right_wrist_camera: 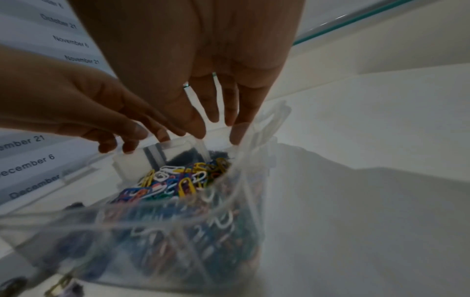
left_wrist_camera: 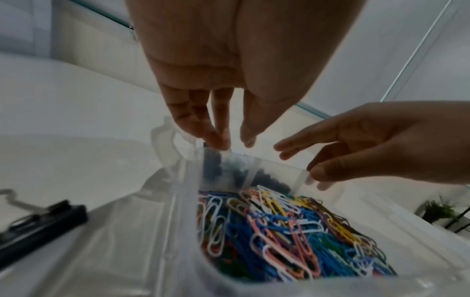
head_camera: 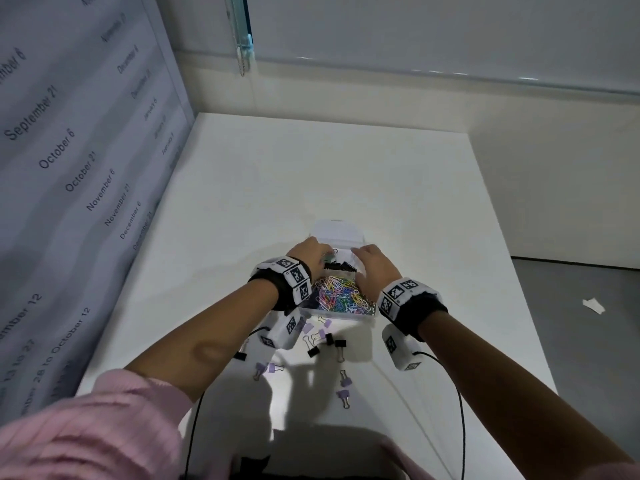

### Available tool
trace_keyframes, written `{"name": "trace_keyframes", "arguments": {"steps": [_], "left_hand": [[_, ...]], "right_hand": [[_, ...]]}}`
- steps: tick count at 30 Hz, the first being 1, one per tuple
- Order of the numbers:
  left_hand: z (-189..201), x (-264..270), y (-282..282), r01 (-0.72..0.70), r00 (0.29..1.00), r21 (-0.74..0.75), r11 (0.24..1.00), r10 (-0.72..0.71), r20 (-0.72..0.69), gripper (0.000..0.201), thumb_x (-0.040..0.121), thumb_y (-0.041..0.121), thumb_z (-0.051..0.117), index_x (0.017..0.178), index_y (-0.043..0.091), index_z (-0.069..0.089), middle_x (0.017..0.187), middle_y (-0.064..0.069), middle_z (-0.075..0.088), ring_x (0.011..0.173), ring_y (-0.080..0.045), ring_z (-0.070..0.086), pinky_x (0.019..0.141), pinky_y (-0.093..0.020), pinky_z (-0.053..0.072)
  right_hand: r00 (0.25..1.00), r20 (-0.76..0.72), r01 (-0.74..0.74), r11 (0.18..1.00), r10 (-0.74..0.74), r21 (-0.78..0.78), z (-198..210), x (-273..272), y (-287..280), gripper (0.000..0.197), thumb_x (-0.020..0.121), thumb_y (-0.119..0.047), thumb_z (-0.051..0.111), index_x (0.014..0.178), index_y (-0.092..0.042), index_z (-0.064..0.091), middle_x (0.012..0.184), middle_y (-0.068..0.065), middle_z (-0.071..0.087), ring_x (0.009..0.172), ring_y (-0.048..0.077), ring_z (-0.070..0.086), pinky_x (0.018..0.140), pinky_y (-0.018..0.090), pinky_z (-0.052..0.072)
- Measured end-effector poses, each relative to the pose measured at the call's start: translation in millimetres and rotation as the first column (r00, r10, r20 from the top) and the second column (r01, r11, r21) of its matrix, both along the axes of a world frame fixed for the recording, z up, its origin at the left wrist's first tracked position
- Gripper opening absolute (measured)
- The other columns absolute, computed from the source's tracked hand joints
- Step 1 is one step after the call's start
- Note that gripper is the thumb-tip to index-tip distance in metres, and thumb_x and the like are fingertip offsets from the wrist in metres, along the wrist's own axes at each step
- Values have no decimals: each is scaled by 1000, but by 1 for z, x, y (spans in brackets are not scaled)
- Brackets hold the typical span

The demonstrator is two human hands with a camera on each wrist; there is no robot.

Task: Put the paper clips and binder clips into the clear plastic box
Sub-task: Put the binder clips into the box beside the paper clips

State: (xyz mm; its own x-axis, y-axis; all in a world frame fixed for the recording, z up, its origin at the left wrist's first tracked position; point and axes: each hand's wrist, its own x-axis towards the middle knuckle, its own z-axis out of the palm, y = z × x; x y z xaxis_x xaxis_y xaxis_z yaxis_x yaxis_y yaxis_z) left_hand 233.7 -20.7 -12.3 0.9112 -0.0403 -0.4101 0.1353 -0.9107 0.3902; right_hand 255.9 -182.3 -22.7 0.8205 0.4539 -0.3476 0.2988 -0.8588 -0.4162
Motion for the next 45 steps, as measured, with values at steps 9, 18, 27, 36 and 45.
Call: {"name": "trace_keyframes", "arguments": {"steps": [9,18,27,36,45], "left_hand": [[-3,-39,24,28,993,141,990,-44,113,53,89,5,48,136,30,41,146,3,37,135,-25,26,106,-42,35],[-28,-91,65,-218,971,78,973,224,-78,50,92,24,45,141,27,33,149,-2,28,136,-30,25,109,-45,33],[-36,-159,40,-49,999,24,998,50,-19,73,77,53,34,145,25,29,154,0,21,139,-26,20,112,-34,28],[-34,-189,41,-21,997,39,999,24,-67,84,65,63,64,138,35,36,147,4,30,136,-20,25,110,-34,30],[-35,-205,63,-259,956,-6,966,255,-146,94,57,33,83,137,24,33,126,-6,28,119,-24,43,101,-30,43]], "right_hand": [[999,2,-43,985,44,-165,4,3,15,39,90,-16,48,129,-14,49,131,10,54,124,27,45,103,36,42],[987,96,-139,981,126,136,13,-47,-21,21,82,-6,51,97,-13,64,89,1,52,94,24,55,76,25,38],[917,-70,-396,918,393,-25,-7,-102,-13,53,87,-16,46,139,-18,35,144,4,38,131,23,39,104,37,39],[875,-42,-483,864,482,-143,-30,-123,6,54,86,-12,48,137,-19,34,137,8,34,124,30,35,97,44,43],[920,-108,-372,926,378,68,-22,-112,-40,70,71,-37,74,130,-31,38,126,-1,36,110,16,46,95,27,43]]}}
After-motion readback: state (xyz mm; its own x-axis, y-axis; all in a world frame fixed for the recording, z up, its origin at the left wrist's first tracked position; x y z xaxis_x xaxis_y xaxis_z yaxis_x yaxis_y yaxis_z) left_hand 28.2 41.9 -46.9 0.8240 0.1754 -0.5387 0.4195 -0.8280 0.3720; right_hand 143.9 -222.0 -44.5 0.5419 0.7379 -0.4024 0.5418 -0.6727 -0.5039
